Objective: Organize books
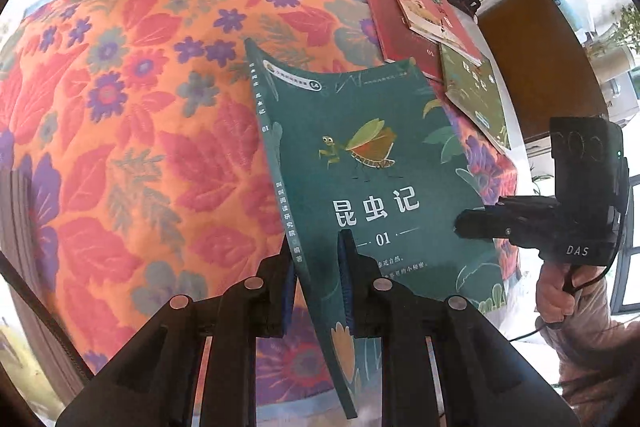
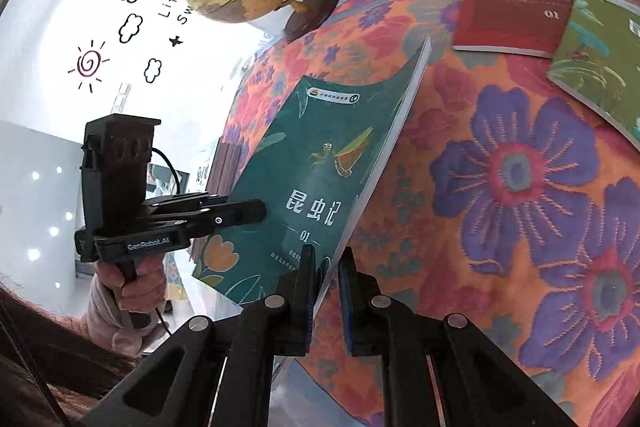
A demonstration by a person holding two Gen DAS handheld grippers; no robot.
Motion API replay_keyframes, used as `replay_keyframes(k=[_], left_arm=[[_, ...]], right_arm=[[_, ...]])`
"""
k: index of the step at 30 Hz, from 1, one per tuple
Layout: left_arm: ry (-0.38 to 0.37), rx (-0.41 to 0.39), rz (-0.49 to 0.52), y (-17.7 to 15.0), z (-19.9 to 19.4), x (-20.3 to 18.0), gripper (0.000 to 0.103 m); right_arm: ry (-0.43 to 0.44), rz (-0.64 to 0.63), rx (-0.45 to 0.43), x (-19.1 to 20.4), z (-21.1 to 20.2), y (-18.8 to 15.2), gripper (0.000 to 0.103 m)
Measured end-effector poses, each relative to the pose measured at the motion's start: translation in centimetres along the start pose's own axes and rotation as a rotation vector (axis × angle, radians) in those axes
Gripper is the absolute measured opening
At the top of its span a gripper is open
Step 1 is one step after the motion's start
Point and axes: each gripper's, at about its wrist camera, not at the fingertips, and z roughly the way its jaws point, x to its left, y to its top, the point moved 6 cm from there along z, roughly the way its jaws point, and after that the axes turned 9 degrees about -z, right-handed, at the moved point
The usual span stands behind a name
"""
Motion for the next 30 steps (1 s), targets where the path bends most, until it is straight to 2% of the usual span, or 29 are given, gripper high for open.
replay_keyframes(k=[30], left_arm=[[0.076, -0.129, -0.048, -3.4, -9.9, 11.6, 0.018]], right_arm=[[0.021, -0.146, -0.016, 12.4, 8.4, 4.2, 0.011]])
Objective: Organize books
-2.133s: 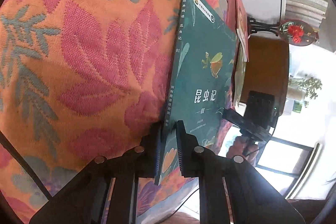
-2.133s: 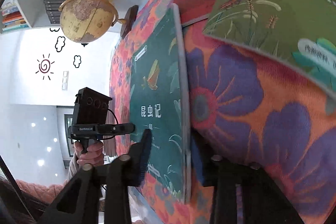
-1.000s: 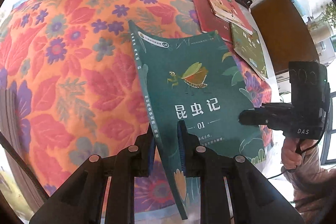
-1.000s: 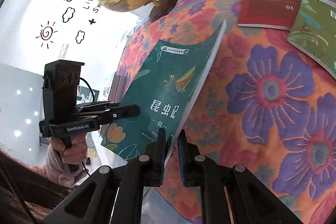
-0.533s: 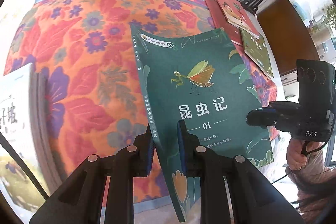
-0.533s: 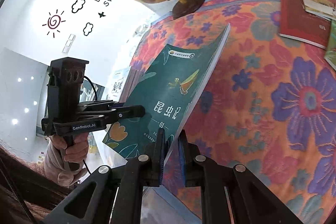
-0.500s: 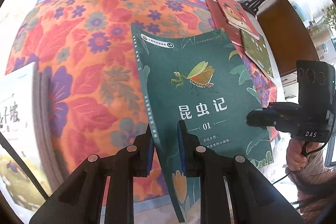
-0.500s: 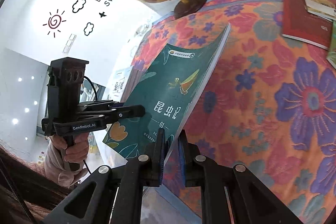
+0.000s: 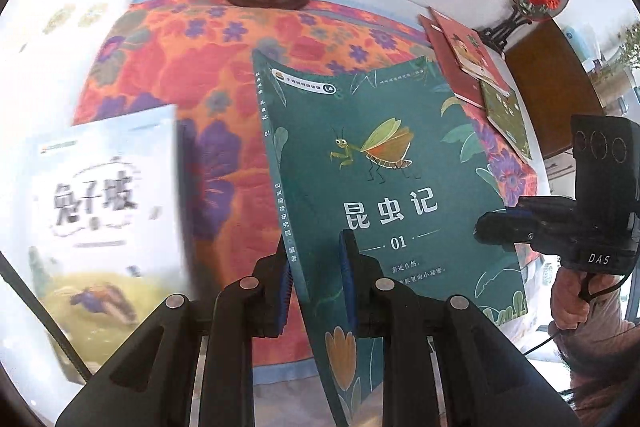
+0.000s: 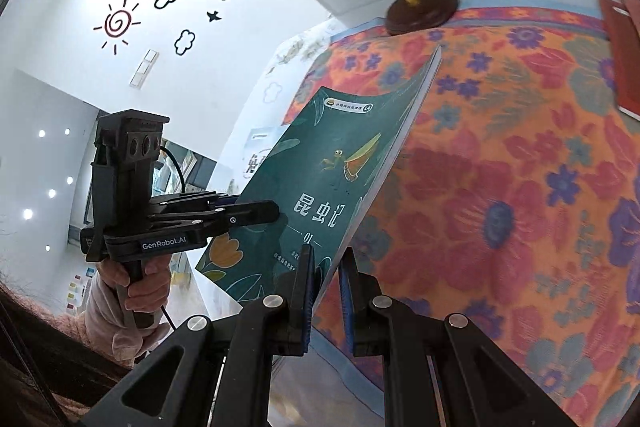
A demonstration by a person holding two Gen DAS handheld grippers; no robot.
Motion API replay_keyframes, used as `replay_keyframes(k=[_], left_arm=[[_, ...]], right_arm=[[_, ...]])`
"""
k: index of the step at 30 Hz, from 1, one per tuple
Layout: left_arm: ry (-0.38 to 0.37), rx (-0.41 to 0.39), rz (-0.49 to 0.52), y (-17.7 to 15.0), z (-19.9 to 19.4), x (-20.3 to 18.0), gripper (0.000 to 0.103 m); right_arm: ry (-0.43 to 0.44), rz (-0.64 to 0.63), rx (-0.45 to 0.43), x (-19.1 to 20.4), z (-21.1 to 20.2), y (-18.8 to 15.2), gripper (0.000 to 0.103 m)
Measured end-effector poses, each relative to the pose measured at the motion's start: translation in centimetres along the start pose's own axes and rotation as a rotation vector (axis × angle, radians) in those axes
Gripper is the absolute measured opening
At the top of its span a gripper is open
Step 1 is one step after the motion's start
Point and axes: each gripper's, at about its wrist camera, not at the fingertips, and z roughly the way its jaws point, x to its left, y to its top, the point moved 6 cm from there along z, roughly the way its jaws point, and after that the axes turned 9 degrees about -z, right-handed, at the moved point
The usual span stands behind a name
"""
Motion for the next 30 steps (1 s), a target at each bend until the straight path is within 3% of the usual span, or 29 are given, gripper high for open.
replay_keyframes(k=[30], left_arm=[[0.061, -0.135, -0.194, -0.7, -7.3, 14.8, 0.018]], right_arm=[[0.082, -0.108, 0.092, 8.4, 11.3, 4.3, 0.013]])
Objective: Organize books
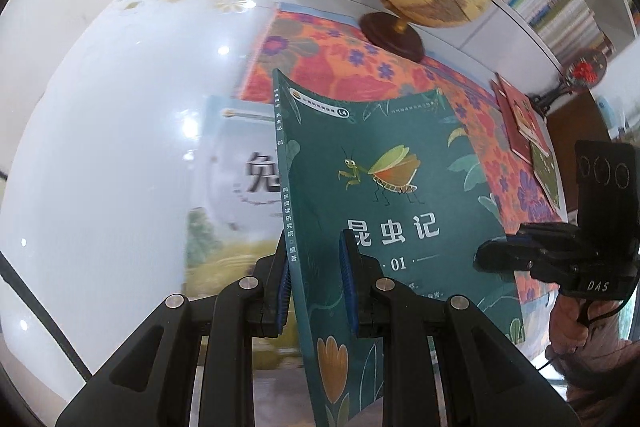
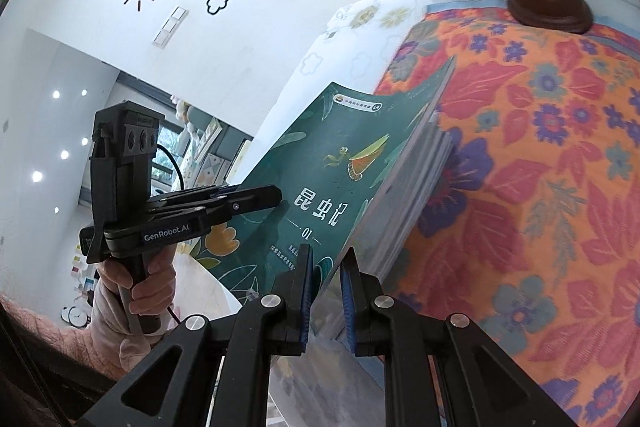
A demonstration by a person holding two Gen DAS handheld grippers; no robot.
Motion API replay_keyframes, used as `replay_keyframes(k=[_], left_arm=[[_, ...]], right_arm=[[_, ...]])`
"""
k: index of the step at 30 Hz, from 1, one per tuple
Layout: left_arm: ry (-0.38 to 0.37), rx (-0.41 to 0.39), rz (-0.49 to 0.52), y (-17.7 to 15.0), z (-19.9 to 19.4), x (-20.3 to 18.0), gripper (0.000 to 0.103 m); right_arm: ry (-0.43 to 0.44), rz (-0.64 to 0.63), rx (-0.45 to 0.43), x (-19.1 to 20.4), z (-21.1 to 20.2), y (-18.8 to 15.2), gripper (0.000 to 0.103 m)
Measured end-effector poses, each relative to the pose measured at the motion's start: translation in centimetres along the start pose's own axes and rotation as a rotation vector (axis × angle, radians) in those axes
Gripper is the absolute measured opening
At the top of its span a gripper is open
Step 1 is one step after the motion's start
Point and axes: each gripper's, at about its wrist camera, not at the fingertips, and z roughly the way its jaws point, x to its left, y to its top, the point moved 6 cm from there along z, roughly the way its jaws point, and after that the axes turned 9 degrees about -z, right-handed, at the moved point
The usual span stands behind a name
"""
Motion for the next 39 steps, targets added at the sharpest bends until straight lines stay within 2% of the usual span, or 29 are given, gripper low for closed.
replay_keyframes(k=[7, 15, 18, 24, 27, 30, 33, 37, 39], left_arm=[[0.035, 0.000, -0.049, 0.1, 0.5, 3.5, 0.019], [0.057, 0.051, -0.107, -1.0, 2.9, 6.3, 0.023], [0.059, 0.040, -0.106, -1.1, 2.9, 6.5, 0.027], [0.092, 0.030, -0.101, -1.0, 2.8, 6.4, 0.029], [0.182, 0.004, -0.109, -0.8, 2.6, 7.2, 0.029], [0.187, -0.005, -0.140, -0.8, 2.2, 7.8, 0.029], [0.212, -0.023, -0.151, -0.8, 1.6, 7.6, 0.029], [0.284, -0.087, -0.072, -0.7, 0.4, 5.4, 0.030], [0.293, -0.104, -0.036, -0.5, 0.2, 3.5, 0.032]], right_arm=[[0.016, 0.006, 0.024, 0.3, 3.4, 0.7, 0.013], [-0.025, 0.063, 0.086, -1.0, 7.1, -0.9, 0.013], [-0.042, 0.100, 0.083, -1.6, 7.6, -1.4, 0.013], [0.005, 0.202, 0.054, -2.5, 7.4, -1.9, 0.014], [0.040, 0.264, 0.029, -3.0, 7.3, -2.1, 0.016], [0.089, 0.313, 0.025, -3.7, 7.2, -2.3, 0.020], [0.041, 0.288, 0.012, -4.0, 6.4, -2.6, 0.021], [-0.134, 0.184, -0.026, -4.4, 3.7, -2.6, 0.021], [-0.202, 0.139, -0.067, -4.8, 1.4, -2.5, 0.021]])
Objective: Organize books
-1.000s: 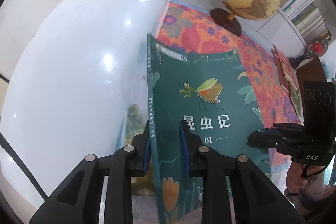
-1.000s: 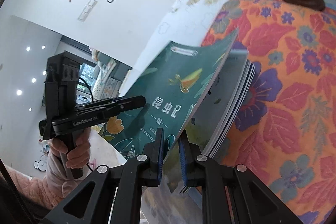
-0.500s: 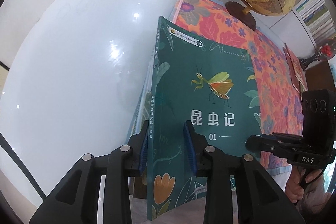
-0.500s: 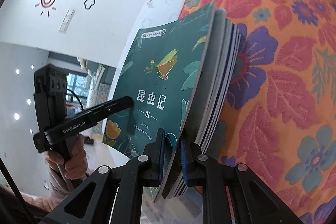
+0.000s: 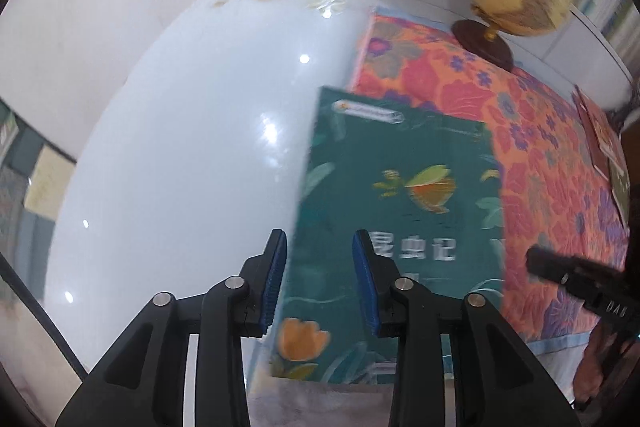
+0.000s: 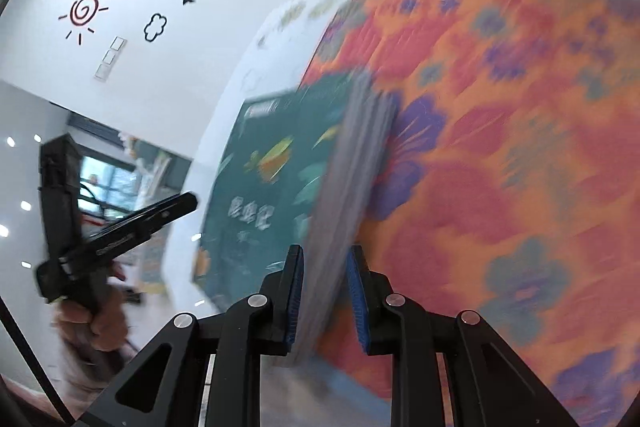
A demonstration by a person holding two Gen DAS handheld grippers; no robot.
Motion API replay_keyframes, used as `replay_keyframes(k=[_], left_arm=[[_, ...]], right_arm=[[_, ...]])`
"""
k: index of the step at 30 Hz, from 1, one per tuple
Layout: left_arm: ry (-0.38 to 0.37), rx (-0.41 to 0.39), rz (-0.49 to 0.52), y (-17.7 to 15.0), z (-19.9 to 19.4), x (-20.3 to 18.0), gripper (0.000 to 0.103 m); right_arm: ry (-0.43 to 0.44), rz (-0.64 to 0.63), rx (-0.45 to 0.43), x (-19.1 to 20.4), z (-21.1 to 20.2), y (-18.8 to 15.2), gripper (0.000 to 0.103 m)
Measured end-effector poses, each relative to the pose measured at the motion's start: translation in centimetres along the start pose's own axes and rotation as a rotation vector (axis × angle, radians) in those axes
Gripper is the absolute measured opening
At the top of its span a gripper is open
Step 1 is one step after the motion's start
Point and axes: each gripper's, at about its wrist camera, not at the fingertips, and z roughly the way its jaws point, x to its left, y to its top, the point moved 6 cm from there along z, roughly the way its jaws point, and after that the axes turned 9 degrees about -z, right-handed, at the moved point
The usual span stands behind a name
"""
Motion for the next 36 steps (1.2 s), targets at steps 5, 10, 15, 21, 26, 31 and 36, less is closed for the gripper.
replay_keyframes(k=[5, 10, 15, 21, 26, 31, 36], left_arm=[[-0.102, -0.040, 0.042, 0.5, -1.0, -6.1, 0.059], [-0.209, -0.204, 0.133, 1.4, -1.9, -15.3, 0.081], [-0.318, -0.110, 0.183, 1.6, 0.1, -25.9, 0.081], [-0.345, -0.170, 0.270, 1.5, 1.4, -38.3, 0.081], [-0.393, -0.119, 0.361, 1.0, 3.6, -47.8, 0.081], [-0.459, -0.032, 0.335, 1.8, 6.8, -54.1, 0.081], [-0.451, -0.015, 0.281, 3.7, 10.5, -58.5, 0.081]], right_arm=[[-0.039, 0.027, -0.242, -4.2, -8.4, 0.9, 0.021], [-0.301, 0.009, -0.466, -9.5, -18.0, 0.2, 0.043], [-0.486, -0.012, -0.555, -14.6, -25.3, -1.3, 0.048], [-0.566, 0.054, -0.585, -22.1, -32.4, -3.1, 0.081], [-0.646, 0.082, -0.564, -28.3, -36.8, -3.1, 0.084], [-0.647, 0.170, -0.551, -35.5, -38.2, -1.4, 0.085], [-0.590, 0.288, -0.509, -42.6, -36.4, 1.2, 0.085]])
